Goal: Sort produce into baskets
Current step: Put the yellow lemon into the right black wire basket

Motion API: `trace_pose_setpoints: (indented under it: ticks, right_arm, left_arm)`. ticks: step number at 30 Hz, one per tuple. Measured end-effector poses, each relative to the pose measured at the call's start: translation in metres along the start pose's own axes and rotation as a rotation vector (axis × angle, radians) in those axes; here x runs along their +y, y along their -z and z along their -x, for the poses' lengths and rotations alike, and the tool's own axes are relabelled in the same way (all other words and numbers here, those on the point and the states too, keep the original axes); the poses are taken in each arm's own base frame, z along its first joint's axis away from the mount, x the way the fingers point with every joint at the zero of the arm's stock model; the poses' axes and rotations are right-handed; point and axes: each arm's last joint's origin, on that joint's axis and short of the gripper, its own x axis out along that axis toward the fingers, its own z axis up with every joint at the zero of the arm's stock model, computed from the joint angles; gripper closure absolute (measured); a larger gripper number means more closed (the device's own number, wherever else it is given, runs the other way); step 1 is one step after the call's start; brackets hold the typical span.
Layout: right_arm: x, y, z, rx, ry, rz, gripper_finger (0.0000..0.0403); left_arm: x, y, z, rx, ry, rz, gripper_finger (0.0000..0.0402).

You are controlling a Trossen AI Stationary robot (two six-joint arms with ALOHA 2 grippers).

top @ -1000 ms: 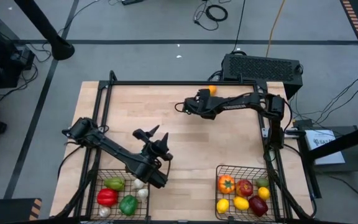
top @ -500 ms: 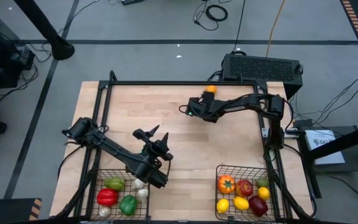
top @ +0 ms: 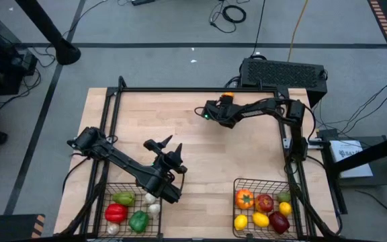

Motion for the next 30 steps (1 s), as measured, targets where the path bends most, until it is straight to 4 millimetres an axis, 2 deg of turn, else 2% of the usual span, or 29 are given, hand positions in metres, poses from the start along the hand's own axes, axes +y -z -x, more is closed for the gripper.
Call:
trace_pose_setpoints:
  ticks: [18,23,30]
  right_arm:
    - [-0.008,-0.018,-0.026,0.071,0.043,-0.039,0.0026]
    - [-0.009,-0.009,-0.04,0.111,0.049,0.003,0.0026]
    - [-0.006,-0.005,-0.039,0.092,0.056,0.021,0.0026]
  left_arm:
    - [0.0,0.0,0.0,0.0,0.0,-0.006,0.0158]
    - [0.0,0.0,0.0,0.0,-0.001,-0.011,0.0158]
    - [0.0,0.0,0.0,-0.003,-0.002,-0.012,0.0158]
